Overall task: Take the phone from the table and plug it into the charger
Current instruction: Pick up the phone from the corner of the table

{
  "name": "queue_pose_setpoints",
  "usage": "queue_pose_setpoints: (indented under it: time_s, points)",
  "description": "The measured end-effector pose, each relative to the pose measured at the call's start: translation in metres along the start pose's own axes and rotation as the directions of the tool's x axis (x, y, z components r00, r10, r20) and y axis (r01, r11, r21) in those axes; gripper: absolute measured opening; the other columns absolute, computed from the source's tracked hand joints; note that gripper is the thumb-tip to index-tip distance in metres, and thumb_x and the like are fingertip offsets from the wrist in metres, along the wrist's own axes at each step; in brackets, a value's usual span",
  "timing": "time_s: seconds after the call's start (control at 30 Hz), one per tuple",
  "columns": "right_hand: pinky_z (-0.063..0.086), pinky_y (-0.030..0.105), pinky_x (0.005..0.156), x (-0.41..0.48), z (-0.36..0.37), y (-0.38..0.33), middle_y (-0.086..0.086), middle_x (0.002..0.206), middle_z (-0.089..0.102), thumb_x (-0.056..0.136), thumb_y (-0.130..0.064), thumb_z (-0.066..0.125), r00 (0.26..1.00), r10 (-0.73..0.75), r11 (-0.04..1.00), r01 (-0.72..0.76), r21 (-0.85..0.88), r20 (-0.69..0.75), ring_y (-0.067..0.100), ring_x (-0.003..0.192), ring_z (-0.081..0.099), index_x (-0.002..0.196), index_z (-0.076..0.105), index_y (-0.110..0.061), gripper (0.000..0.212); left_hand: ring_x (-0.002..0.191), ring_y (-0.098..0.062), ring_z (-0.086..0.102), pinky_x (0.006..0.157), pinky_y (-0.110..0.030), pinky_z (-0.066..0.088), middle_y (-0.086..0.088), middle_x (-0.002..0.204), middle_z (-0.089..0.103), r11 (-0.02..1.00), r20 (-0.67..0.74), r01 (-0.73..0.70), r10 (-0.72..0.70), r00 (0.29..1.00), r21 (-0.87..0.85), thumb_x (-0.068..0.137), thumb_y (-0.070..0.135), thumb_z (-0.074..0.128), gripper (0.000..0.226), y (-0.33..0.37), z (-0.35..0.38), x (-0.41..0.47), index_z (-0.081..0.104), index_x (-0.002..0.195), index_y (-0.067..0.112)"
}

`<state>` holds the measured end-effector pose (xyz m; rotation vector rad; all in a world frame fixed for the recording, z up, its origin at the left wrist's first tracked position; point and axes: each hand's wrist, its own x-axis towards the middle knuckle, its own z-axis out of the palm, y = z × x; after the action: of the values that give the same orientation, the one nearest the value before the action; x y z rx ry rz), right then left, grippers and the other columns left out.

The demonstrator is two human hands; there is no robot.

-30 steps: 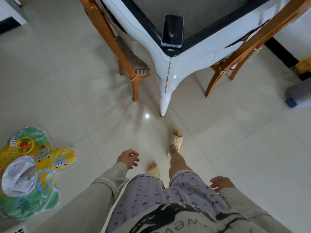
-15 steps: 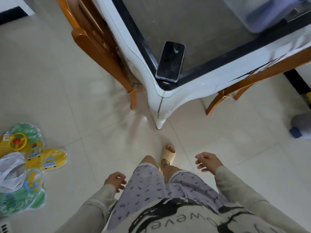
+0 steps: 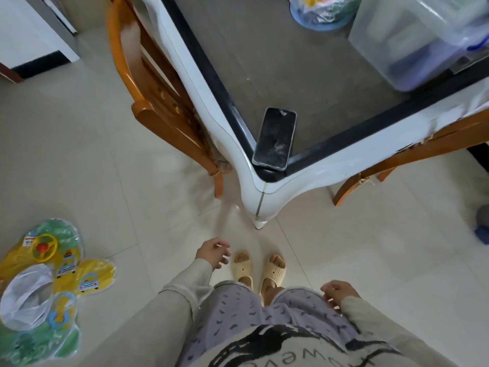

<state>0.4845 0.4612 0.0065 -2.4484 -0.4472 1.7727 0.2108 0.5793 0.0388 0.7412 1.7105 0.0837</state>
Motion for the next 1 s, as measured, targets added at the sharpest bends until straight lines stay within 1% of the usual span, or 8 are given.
queue_pose_setpoints:
  time_s: [0.1, 0.17, 0.23, 0.33, 0.47, 0.6, 0.8, 1.0]
  points:
    - [0.033, 0.022, 0.048, 0.002, -0.005, 0.001, 0.011, 0.06, 0.054, 0.088, -0.004, 0.049, 1.0, 0.009, 1.0, -0.008, 0.02, -0.01, 0.02, 0.049, 0.045, 0.074, 0.056, -0.003, 0.016, 0.046, -0.014, 0.054, 0.043, -0.016, 0.04, -0.01, 0.068, 0.058, 0.989, -0.123, -0.144, 0.141, 0.982, -0.022, 0.084, -0.003, 0.041, 0.03, 0.035, 0.001, -0.006, 0.056, 0.066, 0.015]
    - [0.032, 0.022, 0.048, 0.004, -0.009, 0.002, 0.012, 0.06, 0.054, 0.088, -0.003, 0.05, 1.0, 0.015, 0.998, -0.013, 0.055, -0.021, 0.02, 0.049, 0.045, 0.067, 0.055, -0.005, 0.021, 0.061, -0.023, 0.058, 0.059, -0.016, 0.043, -0.013, 0.077, 0.063, 0.959, -0.245, -0.281, 0.283, 0.928, 0.042, 0.083, 0.001, 0.044, 0.026, 0.069, 0.005, -0.011, 0.061, 0.068, 0.014]
    - [0.031, 0.021, 0.049, 0.005, -0.012, 0.003, 0.013, 0.059, 0.053, 0.087, -0.001, 0.049, 0.999, 0.029, 0.995, -0.026, 0.098, -0.025, 0.021, 0.049, 0.045, 0.065, 0.054, -0.005, 0.023, 0.08, -0.028, 0.059, 0.074, -0.024, 0.045, -0.015, 0.09, 0.067, 0.909, -0.35, -0.387, 0.417, 0.839, 0.154, 0.084, 0.008, 0.047, 0.019, 0.106, 0.012, -0.011, 0.066, 0.086, 0.008]
    - [0.031, 0.022, 0.05, 0.006, -0.016, 0.001, 0.015, 0.059, 0.051, 0.087, 0.002, 0.048, 0.998, 0.064, 0.982, -0.059, 0.178, -0.019, 0.022, 0.049, 0.043, 0.067, 0.053, -0.002, 0.021, 0.101, -0.032, 0.059, 0.089, -0.037, 0.05, -0.013, 0.11, 0.064, 0.835, -0.348, -0.467, 0.547, 0.762, 0.29, 0.086, 0.018, 0.05, 0.022, 0.163, 0.029, -0.007, 0.062, 0.104, 0.011]
    - [0.034, 0.017, 0.042, 0.006, -0.024, -0.005, 0.011, 0.062, 0.051, 0.089, -0.001, 0.047, 0.998, 0.057, 0.982, -0.057, 0.181, 0.006, 0.021, 0.049, 0.043, 0.067, 0.053, -0.007, 0.024, 0.123, -0.03, 0.046, 0.099, -0.042, 0.042, -0.011, 0.131, 0.052, 0.768, -0.257, -0.381, 0.563, 0.786, 0.515, 0.083, 0.042, 0.055, 0.052, 0.214, 0.049, 0.012, 0.048, 0.125, 0.011]
    - [0.031, 0.01, 0.032, 0.005, -0.034, -0.006, 0.009, 0.063, 0.051, 0.091, -0.002, 0.044, 0.998, 0.066, 0.982, -0.069, 0.175, 0.018, 0.018, 0.046, 0.043, 0.066, 0.052, -0.011, 0.027, 0.125, -0.031, 0.042, 0.097, -0.041, 0.042, -0.013, 0.132, 0.052, 0.669, -0.245, -0.251, 0.554, 0.796, 0.699, 0.072, 0.053, 0.065, 0.072, 0.228, 0.058, 0.025, 0.041, 0.127, 0.012]
    - [0.031, 0.019, 0.046, 0.009, -0.043, 0.002, 0.009, 0.063, 0.052, 0.091, -0.003, 0.044, 0.996, 0.081, 0.989, -0.084, 0.125, 0.028, 0.02, 0.048, 0.043, 0.07, 0.052, -0.009, 0.024, 0.128, -0.032, 0.041, 0.103, -0.045, 0.04, -0.014, 0.136, 0.048, 0.835, -0.272, -0.238, 0.41, 0.871, 0.496, 0.066, 0.037, 0.078, 0.08, 0.239, 0.058, 0.024, 0.037, 0.131, 0.012]
    - [0.028, 0.02, 0.047, 0.017, -0.044, 0.004, 0.011, 0.062, 0.052, 0.09, -0.002, 0.044, 0.996, 0.082, 0.991, -0.083, 0.108, 0.019, 0.02, 0.048, 0.042, 0.074, 0.052, -0.006, 0.019, 0.123, -0.031, 0.053, 0.098, -0.037, 0.046, -0.014, 0.133, 0.055, 0.908, -0.16, -0.361, 0.397, 0.904, 0.213, 0.077, 0.019, 0.07, 0.055, 0.229, 0.049, 0.018, 0.045, 0.124, 0.007]
